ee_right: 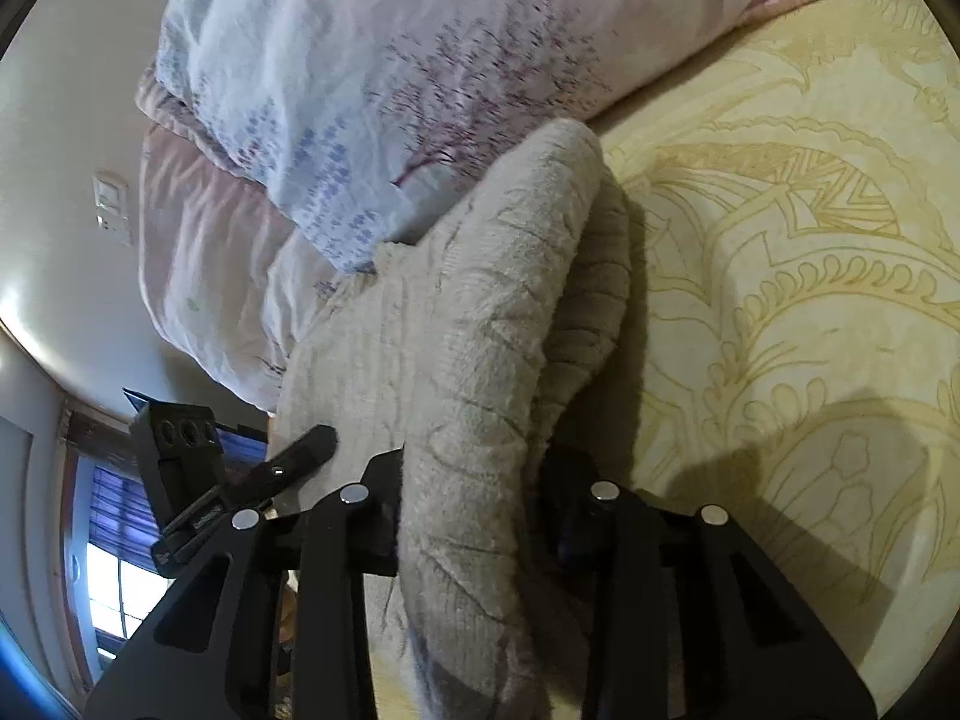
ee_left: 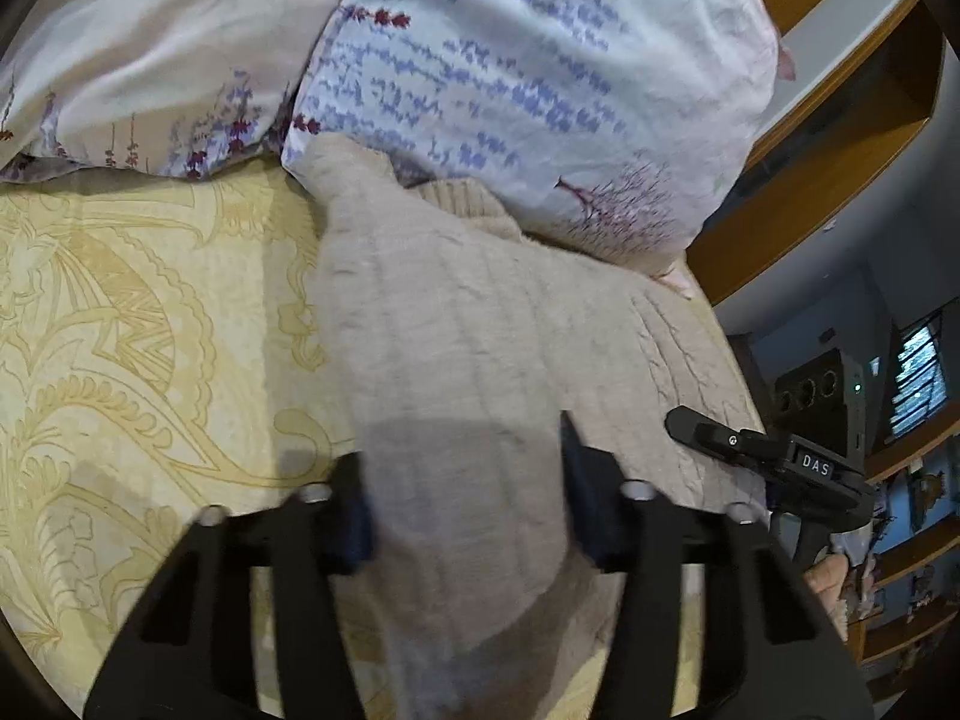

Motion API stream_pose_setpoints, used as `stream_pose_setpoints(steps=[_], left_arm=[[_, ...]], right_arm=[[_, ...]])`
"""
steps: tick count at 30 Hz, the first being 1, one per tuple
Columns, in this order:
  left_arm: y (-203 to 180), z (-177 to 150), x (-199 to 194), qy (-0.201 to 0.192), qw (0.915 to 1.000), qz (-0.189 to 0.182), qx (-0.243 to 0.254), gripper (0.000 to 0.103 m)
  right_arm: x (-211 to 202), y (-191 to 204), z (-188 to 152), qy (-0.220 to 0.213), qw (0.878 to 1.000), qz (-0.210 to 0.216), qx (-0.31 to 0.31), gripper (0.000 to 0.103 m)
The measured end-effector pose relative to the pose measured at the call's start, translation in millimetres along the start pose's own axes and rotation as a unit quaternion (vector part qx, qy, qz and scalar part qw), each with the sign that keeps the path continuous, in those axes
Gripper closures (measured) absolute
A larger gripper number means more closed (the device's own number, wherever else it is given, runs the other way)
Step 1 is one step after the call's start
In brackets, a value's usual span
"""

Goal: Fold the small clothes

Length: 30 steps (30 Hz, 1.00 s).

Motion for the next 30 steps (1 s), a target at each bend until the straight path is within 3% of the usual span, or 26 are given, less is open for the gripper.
stream_pose_setpoints(steps=[4,16,20,22,24,26,30], left_arm=[[7,-1,-15,0.001,0.9999,-0.016,-0.006,0.062],[73,-1,-108,-0.048,0.9987,0.019,0.003,0.061],[115,-9,-99,-0.024,0.9983,0.048,-0.024,0.059],[132,-13,-89,-0.017,0.9975,0.05,-0.048,0.047],[135,-14,-91,-0.027,0.9972,0.04,-0.057,0.045],[134,-15,-104,-0.044,0.9962,0.056,-0.051,0.044],[124,-19,-142,-0.101,0.9907,0.091,-0.011,0.04]], right_arm=[[-3,31,-4,-0.011,0.999,0.017,-0.028,0.071],[62,119,-38,0.011,0.989,0.021,-0.148,0.072],[96,108,-55,0.043,0.986,-0.035,-0.157,0.071],[109,95,-60,0.052,0.984,-0.071,-0.152,0.065],[106,91,-59,0.053,0.988,-0.064,-0.134,0.059],[98,88,-57,0.051,0.989,-0.067,-0.124,0.058],[62,90,-50,0.0,0.989,-0.069,-0.131,0.058]])
Point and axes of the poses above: each gripper's, at about its wrist camera, not at the fingertips, and x roughly the way its jaws point, y to its left, z to its top, the point moved 7 cm from there along x, roughly the way its jaws point, and after that the axes turned 3 degrees about z, right-handed, at the moved point
